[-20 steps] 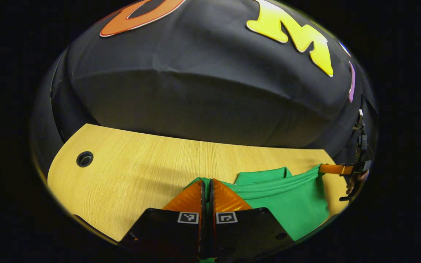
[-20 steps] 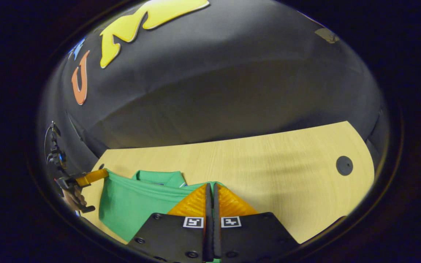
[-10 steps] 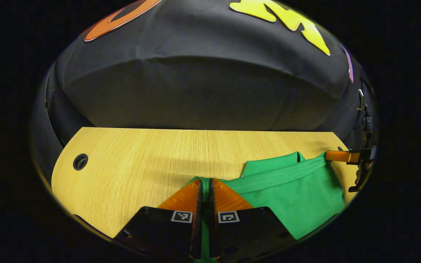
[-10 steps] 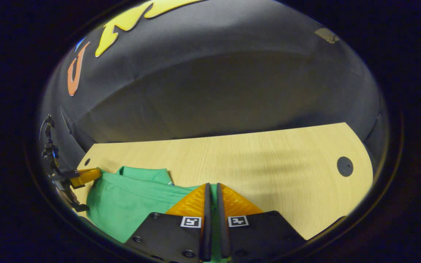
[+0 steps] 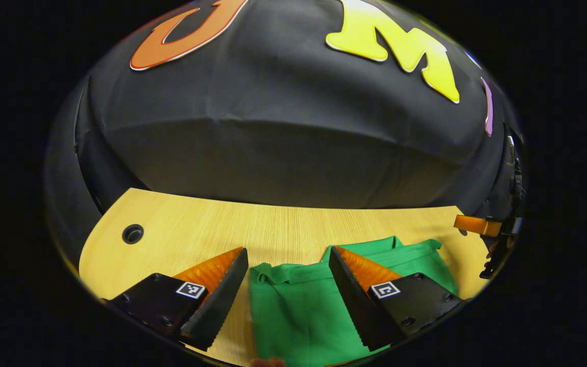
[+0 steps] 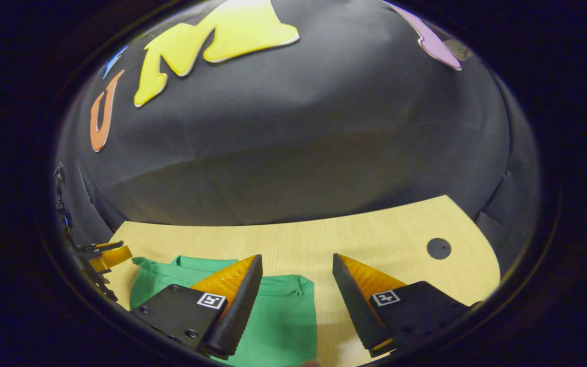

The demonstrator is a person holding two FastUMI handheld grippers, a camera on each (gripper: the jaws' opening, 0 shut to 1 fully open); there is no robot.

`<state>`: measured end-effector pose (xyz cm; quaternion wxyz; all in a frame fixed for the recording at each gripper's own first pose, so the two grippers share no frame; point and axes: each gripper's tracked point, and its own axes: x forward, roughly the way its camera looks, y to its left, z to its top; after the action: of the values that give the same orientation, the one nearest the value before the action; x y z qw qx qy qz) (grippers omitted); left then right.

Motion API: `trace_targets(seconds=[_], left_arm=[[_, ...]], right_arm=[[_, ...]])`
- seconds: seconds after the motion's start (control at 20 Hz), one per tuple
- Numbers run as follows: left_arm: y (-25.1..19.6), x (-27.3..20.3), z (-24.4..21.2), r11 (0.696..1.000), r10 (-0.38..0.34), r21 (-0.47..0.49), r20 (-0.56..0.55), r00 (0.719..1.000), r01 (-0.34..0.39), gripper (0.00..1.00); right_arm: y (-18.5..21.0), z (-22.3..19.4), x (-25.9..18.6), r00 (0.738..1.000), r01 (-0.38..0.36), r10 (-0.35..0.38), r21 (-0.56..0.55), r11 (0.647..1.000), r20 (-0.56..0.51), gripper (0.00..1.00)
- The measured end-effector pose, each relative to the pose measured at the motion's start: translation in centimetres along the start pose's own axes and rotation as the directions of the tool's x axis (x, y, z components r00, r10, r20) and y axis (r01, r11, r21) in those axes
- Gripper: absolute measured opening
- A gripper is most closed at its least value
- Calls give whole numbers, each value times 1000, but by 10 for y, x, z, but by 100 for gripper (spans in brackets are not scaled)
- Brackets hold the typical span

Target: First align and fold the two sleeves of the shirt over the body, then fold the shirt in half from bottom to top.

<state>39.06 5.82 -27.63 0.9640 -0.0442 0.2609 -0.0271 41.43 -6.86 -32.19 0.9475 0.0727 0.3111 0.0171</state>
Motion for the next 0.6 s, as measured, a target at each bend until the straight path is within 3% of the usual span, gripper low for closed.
trace_targets(seconds=[0.05, 0.15, 0.2, 0.3, 0.6], left_arm=[[1, -12, 9, 1000, 5, -11, 19, 1000, -5, 100], [-2, -35, 27, 999, 20, -27, 56, 998, -18, 100], [-3, -49, 33, 999, 24, -28, 69, 997, -22, 100], [-9, -79, 53, 1000, 24, -19, 116, 993, -22, 100], [-26, -201, 119, 997, 37, 50, 287, 957, -53, 100]], right_arm=[[4, 6, -13, 1000, 1, 0, -19, 1000, 22, 82], [14, 19, -42, 998, -2, 6, -50, 999, 65, 95], [20, 26, -58, 996, -4, 10, -64, 998, 90, 88], [29, 42, -93, 989, -2, 15, -86, 996, 149, 95], [48, 82, -211, 952, 18, 27, -144, 989, 306, 96]])
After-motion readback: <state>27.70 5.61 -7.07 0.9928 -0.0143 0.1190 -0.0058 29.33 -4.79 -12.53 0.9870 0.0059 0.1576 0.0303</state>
